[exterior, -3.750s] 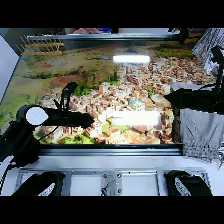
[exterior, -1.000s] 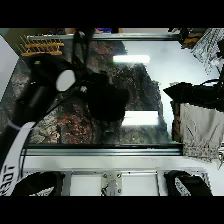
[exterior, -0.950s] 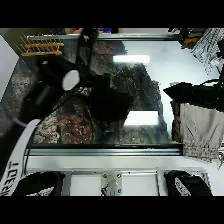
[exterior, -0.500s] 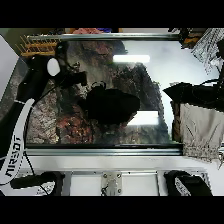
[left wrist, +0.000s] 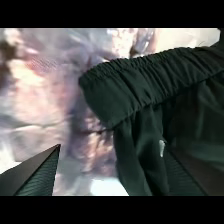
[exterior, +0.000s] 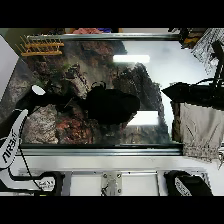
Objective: Fold the clothes and pants, and hang the long-sleeved shirts on hangers.
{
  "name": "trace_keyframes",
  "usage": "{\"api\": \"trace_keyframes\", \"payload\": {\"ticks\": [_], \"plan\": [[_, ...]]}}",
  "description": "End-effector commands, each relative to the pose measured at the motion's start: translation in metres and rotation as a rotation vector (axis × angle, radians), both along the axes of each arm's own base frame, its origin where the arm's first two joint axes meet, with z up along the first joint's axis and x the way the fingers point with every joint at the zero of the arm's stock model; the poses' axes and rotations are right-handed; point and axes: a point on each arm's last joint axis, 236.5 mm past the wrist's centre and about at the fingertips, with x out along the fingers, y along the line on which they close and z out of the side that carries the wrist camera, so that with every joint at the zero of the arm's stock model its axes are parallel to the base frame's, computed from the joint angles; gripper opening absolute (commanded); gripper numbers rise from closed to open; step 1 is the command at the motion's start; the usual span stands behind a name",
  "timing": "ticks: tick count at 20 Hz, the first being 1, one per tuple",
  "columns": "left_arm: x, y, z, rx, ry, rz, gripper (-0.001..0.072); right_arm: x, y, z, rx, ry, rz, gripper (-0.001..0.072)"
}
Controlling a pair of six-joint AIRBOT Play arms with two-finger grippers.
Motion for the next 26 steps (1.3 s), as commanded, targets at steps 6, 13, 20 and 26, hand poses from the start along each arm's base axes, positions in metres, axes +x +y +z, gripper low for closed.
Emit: {"api": "trace_keyframes", "payload": {"ticks": [6, 13, 20, 26], "plan": [[0.025, -0.030, -0.026, -0.150, 0.016, 0.034, 0.0018, 0.027, -0.007, -0.111, 0.011, 0.304, -0.054, 0.0642], [0.036, -0.033, -0.011, -0.119, -0.068, -0.063, 0.0018, 0.106, 0.005, -0.263, 0.223, 0.493, -0.227, 0.0642], [0.036, -0.034, -0.008, -0.118, -0.078, -0.074, 0.0018, 0.121, 0.065, -0.278, 0.492, 0.492, -0.092, 0.0241], [0.058, 0.001, 0.157, -0.064, -0.448, -0.080, 0.0017, 0.118, 0.038, -0.138, 0.237, 0.183, 0.130, 0.0009]]}}
